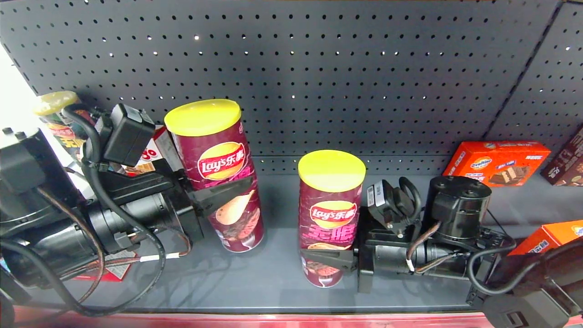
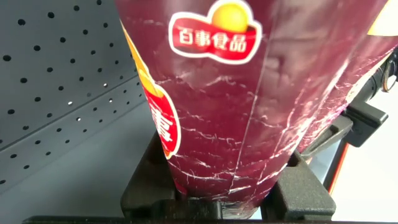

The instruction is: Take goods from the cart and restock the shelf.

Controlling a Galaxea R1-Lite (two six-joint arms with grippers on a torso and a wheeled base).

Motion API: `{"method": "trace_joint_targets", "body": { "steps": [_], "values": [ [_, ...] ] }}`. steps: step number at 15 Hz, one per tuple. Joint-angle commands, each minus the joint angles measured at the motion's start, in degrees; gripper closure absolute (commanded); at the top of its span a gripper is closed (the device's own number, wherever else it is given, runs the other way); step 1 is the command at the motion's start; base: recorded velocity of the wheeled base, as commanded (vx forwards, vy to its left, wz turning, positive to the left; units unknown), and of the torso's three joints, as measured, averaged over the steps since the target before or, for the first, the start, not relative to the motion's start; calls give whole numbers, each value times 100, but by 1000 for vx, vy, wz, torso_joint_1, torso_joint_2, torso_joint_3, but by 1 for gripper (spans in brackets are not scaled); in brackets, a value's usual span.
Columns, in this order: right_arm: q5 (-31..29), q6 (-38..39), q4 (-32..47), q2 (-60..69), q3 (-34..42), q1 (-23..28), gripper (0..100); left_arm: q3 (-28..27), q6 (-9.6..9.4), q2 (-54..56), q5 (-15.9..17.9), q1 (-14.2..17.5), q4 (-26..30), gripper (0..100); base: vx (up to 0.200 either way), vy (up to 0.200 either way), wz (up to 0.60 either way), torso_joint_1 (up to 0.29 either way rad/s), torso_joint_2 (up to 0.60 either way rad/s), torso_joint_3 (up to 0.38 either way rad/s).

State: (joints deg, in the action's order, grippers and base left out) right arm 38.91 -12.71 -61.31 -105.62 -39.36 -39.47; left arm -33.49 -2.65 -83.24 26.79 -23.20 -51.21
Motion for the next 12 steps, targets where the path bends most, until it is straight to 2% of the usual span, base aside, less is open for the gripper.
{"method": "trace_joint_targets", "body": {
  "steps": [1,3,4,11,12],
  "values": [
    [2,-3,13,33,69,-17,100,0,1,-8,1,0,-3,100,0,0,0,0,0,0],
    [-6,-21,-162,41,271,-17,100,26,1,-8,1,-9,-3,100,0,0,0,0,0,0],
    [-50,-12,-215,50,298,-17,0,62,1,-8,10,-9,-3,100,0,0,0,0,0,0],
    [-182,-12,-215,437,526,10,0,132,-8,-8,1,-9,-3,100,0,0,0,0,0,0],
    [-182,6,-189,876,825,36,0,150,-8,-17,1,-9,-3,100,0,0,0,0,0,0]
  ]
}}
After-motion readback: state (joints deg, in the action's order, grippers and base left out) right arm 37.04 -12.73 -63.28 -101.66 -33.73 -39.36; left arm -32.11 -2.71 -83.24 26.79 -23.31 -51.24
